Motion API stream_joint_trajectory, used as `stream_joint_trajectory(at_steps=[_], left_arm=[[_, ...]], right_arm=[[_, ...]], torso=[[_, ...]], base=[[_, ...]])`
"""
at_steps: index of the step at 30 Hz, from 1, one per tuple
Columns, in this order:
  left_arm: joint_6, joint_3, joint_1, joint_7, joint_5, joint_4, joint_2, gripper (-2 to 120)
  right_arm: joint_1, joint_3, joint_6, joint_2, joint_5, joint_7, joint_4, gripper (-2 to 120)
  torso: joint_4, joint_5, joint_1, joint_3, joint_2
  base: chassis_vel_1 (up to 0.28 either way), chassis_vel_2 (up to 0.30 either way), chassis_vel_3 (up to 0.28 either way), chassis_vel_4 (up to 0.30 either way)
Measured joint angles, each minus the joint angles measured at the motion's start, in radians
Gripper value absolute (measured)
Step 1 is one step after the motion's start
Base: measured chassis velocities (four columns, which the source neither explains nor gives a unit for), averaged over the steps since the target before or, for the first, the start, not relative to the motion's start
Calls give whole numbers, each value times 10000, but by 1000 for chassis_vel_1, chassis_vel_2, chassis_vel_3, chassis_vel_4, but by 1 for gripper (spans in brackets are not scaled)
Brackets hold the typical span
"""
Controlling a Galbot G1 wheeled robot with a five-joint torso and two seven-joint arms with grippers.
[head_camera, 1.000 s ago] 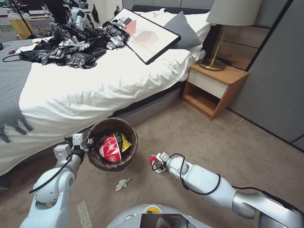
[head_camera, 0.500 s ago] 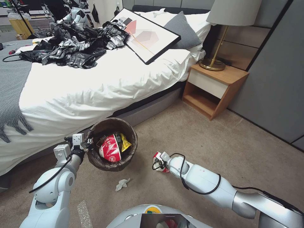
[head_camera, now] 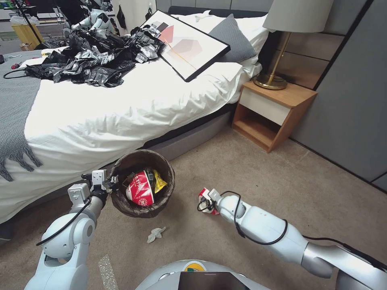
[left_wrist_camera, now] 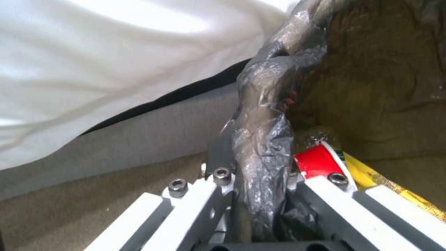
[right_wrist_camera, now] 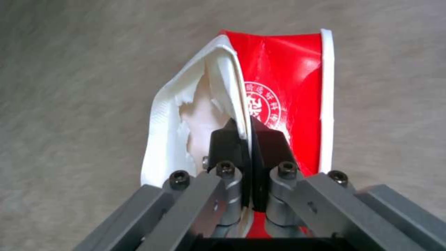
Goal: Pick up the trash bin, then pick up the garbage from the floor and place it into the trash bin.
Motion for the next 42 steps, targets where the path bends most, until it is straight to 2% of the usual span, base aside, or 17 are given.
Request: stream_joint_trajectory(at_steps=[5,8,9,11,12,14,15,18,20,26,27,29,31,33,34,37,42], left_arm=[[17,-15,1,-1,-2,-23,10,0],[64,-35,0,-16,-25,-96,32,0],[125,-35,-1,-44,-55,-150,36,0],[366,-24,4,-156,-116,-329,47,0],[366,-24,4,-156,-116,-329,47,0],[530,29,25,-241,-172,-471,50,0],[530,29,25,-241,-172,-471,50,0],[540,73,76,-372,-297,-612,46,0],[541,84,95,-383,-296,-638,43,0],[558,132,121,-380,-215,-667,30,0],[558,132,121,-380,-215,-667,30,0],[558,160,102,-374,-137,-634,-8,0],[558,168,93,-368,-118,-612,-18,0],[558,178,78,-355,-76,-555,-49,0],[558,178,78,-355,-76,-555,-49,0],[558,179,61,-338,-57,-535,-113,0],[557,124,61,-318,-58,-534,-141,0]], right_arm=[[-7,308,-116,-254,88,36,362,0],[-12,918,-375,-691,418,187,1203,0],[-14,1230,-566,-923,702,282,1775,0],[15,2098,-1107,-1705,1617,568,3915,0],[15,2098,-1107,-1705,1617,568,3915,0],[76,2853,-1188,-2528,2405,739,5537,0],[76,2853,-1188,-2528,2405,739,5537,0],[723,3423,-1220,-3433,3841,952,7459,0],[1057,3469,-1217,-3490,4410,1084,7931,0],[3597,3057,-1209,-2873,7466,1823,9006,0],[3597,3057,-1209,-2873,7466,1823,9006,0],[5074,2413,-1198,-2409,8978,2137,9121,0],[5425,2170,-1198,-2283,9297,2186,9122,0],[6349,1353,-1195,-1882,10199,2485,9090,0],[6349,1353,-1195,-1882,10199,2485,9090,0],[7156,104,-1193,-1212,10624,2876,8808,0],[7198,-959,-1192,-475,10420,3195,8201,0]], torso=[[1,3,0,0,0],[-2,1,0,1,0],[1,2,0,-1,-1],[1,-3,0,-1,-1],[1,-3,0,-1,-1],[-2,1,-1,-1,-1],[-2,1,-1,-1,-1],[-4,-1,-1,-1,-1],[-1,-1,-1,-1,-1],[2,2,-1,0,-1],[2,2,-1,0,-1],[4,-6,-1,0,-1],[5,-3,0,1,-1],[-1,-6,0,0,0],[-1,-6,0,0,0],[1,-8,-1,0,0],[1,-4,0,1,-1]], base=[[0,0,0,0],[0,0,0,0],[0,0,0,0],[0,0,0,0],[0,0,0,0],[0,0,0,0],[0,0,0,0],[0,0,0,0],[0,0,0,0],[0,0,0,0],[0,0,0,0],[0,0,0,0],[0,0,0,0],[0,0,0,0],[0,0,0,0],[0,0,0,0],[0,0,0,0]])
